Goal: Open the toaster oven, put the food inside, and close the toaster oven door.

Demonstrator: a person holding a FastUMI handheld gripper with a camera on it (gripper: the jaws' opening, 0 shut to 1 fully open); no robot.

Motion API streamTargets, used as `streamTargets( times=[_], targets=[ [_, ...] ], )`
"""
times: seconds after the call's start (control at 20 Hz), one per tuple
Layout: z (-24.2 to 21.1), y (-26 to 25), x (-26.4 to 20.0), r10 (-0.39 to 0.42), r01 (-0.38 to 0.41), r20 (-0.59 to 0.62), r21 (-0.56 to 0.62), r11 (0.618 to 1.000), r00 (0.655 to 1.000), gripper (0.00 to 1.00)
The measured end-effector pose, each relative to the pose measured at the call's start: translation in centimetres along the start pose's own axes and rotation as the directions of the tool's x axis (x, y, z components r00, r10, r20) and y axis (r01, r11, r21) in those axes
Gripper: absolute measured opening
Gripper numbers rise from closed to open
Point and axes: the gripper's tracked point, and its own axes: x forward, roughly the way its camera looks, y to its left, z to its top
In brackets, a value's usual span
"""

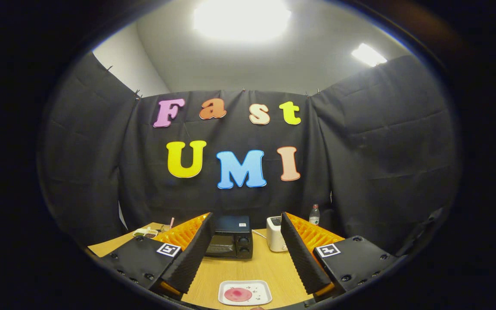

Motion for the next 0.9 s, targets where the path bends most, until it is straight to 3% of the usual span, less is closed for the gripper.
streamTargets(
  times=[0.4,0.9],
  targets=[
    [-0.9,4.5,7.2,0.061,-0.061,0.023,0.002,0.998,0.998,0.98],
    [-6.1,10.3,18.0,0.135,-0.133,-0.049,0.057,0.99,0.99,0.98]
  ],
)
